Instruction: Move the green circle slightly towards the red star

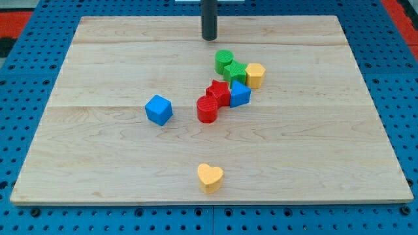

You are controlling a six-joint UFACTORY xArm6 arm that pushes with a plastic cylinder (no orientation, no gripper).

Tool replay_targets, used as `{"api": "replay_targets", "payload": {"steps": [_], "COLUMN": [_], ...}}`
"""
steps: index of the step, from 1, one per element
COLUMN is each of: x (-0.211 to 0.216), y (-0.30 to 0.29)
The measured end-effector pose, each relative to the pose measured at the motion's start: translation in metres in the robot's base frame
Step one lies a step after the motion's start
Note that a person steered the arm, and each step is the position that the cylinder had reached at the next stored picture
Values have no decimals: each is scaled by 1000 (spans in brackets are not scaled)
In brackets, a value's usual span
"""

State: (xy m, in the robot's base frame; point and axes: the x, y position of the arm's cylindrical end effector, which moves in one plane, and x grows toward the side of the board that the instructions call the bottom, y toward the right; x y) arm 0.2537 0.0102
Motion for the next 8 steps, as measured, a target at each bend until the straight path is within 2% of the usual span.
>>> {"api": "replay_targets", "payload": {"steps": [2, 5, 8], "x": [11, 31, 86], "y": [29, 30, 30]}}
